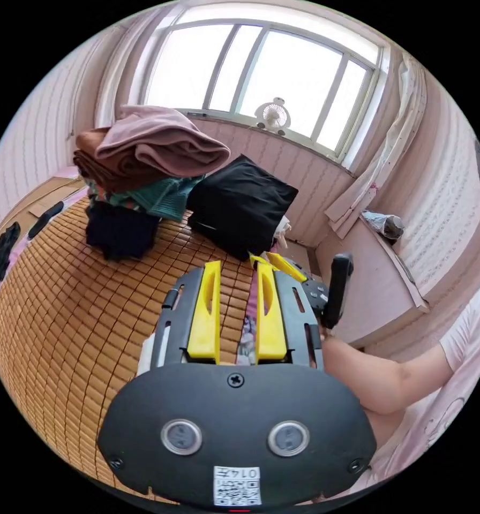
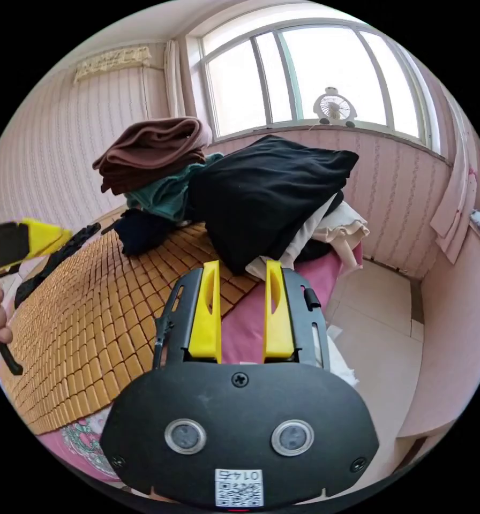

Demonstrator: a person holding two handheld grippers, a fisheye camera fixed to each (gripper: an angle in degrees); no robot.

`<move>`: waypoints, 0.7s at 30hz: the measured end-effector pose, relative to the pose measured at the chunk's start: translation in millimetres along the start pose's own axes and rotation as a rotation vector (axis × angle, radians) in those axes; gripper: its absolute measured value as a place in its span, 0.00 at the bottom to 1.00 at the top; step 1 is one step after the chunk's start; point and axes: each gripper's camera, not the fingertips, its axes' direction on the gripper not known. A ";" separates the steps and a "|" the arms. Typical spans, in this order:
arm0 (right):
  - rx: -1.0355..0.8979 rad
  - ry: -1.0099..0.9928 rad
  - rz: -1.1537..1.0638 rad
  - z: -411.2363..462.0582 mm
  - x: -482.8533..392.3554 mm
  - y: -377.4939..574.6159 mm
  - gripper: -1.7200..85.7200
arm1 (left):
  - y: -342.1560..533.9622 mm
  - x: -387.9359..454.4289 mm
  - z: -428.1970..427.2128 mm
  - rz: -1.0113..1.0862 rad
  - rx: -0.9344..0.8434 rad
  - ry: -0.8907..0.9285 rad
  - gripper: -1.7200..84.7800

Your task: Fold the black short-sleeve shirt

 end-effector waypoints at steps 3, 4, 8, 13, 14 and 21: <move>0.068 -0.074 0.053 -7.8 16.3 -2.8 0.14 | -39.8 -19.3 74.0 -0.003 -0.055 0.034 0.15; 0.080 -0.075 0.070 -10.3 20.8 -3.7 0.13 | -47.0 -22.5 87.9 -0.002 -0.068 0.039 0.15; 0.027 -0.059 0.085 -3.0 26.6 -2.5 0.10 | -87.6 -45.0 170.7 -0.051 -0.111 0.068 0.17; 0.055 -0.164 0.093 -9.2 36.4 -6.2 0.04 | -111.8 -67.6 222.8 -0.134 -0.144 0.224 0.05; 0.060 -0.176 0.087 -10.7 36.2 -7.0 0.03 | -113.4 -73.3 224.7 -0.159 -0.136 0.235 0.02; 0.251 -0.303 -0.028 -47.8 10.8 -8.5 0.01 | -117.8 -77.3 159.6 -0.027 -0.059 0.144 0.01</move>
